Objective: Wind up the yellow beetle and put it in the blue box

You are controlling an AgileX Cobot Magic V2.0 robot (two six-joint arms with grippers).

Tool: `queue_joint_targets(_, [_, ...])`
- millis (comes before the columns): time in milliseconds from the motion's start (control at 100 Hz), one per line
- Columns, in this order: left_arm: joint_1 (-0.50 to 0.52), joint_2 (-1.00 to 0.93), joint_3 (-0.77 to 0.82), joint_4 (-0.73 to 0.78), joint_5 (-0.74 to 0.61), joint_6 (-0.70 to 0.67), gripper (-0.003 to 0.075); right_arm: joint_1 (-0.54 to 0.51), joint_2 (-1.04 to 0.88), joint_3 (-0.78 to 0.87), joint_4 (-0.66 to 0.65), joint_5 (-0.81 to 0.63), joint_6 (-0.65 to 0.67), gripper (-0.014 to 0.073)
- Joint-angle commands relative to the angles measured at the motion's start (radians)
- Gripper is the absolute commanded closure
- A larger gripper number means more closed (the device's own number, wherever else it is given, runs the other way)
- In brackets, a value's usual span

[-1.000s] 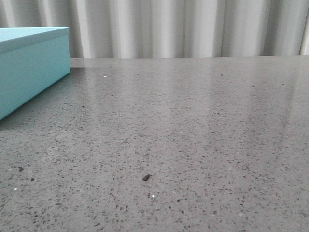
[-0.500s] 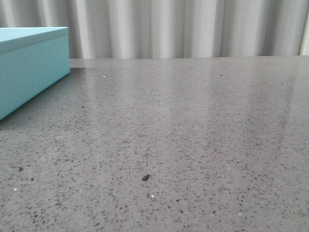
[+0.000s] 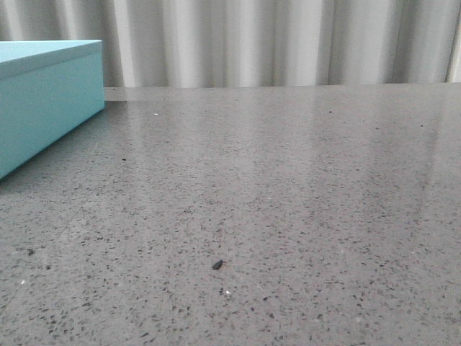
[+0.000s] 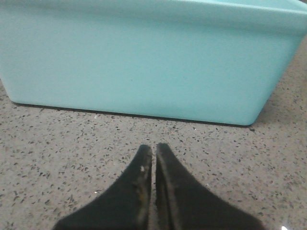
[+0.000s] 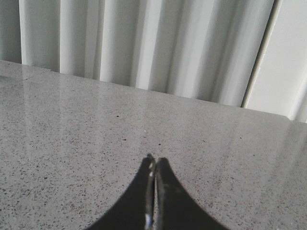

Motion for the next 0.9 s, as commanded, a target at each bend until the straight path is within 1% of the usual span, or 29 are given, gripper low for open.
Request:
queue_joint_targets(0, [0.001,-0.032,0.026,0.001,-0.036,-0.014,0.0741,0.0,0.011,-0.026,-0.01,-0.07,-0.001,0.0655])
queue_joint_targets(540, [0.001,-0.032,0.026,0.001,-0.036,-0.014,0.0741,0.0,0.011,-0.025,-0.01,-0.07,-0.001,0.0655])
queue_joint_targets(700, [0.001,-0.032,0.026,0.001,-0.036,-0.014,0.0741,-0.006,0.011,0.014,-0.01,-0.098,-0.001,0.0655])
queue_joint_targets(760, [0.001,-0.032,0.026,0.001,-0.036,-0.014,0.0741,-0.023,0.011,0.034,-0.01,-0.122,-0.001,0.0655])
queue_joint_targets(890, [0.001,-0.032,0.026,0.001,-0.036,-0.014,0.0741,-0.08,0.011,0.094,0.0,-0.262,-0.001,0.0655])
